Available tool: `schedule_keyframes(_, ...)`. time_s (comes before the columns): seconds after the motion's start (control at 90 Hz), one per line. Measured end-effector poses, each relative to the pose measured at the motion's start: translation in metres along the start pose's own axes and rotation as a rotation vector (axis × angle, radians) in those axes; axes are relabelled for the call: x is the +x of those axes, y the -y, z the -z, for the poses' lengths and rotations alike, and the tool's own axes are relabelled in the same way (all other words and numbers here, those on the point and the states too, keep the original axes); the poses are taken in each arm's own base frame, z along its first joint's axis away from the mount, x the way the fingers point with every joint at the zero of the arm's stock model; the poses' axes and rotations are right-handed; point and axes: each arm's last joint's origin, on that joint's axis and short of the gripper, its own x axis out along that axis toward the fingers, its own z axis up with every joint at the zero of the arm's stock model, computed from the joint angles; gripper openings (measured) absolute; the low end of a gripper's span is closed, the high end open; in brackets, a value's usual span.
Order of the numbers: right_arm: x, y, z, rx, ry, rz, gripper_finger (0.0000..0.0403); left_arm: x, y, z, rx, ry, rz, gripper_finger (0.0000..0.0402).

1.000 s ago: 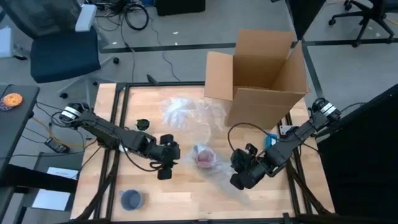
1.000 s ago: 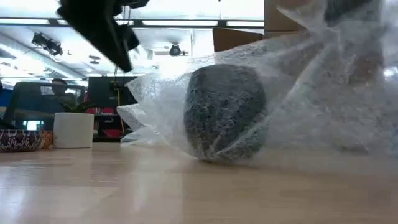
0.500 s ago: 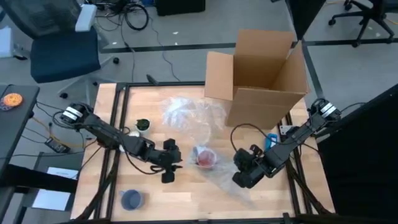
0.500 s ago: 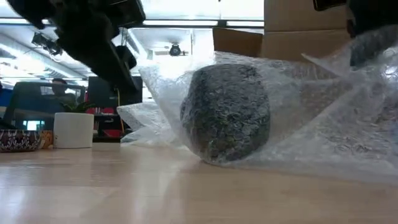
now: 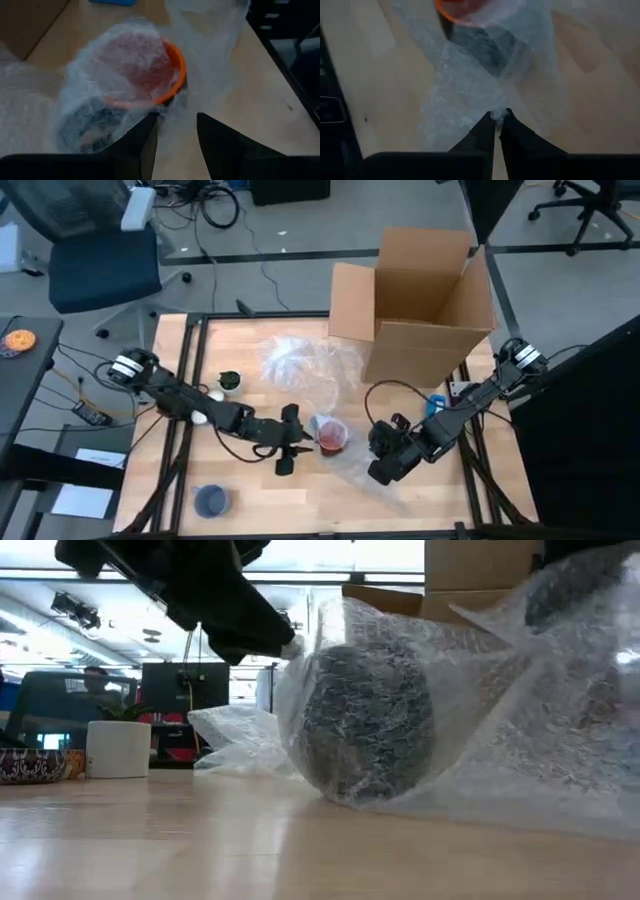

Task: Wrap mug
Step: Wrap the black mug with bubble wrap

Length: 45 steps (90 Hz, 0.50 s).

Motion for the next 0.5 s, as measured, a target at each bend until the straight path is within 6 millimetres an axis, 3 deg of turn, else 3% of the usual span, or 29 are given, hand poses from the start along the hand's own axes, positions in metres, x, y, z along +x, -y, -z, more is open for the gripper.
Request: schedule_keyframes(0.5,0.016,0.015,-0.047,-0.072,0.134,-0.028,0.0000,0.011,0.000,0.002,0.009,0.029,0.014,0.0119)
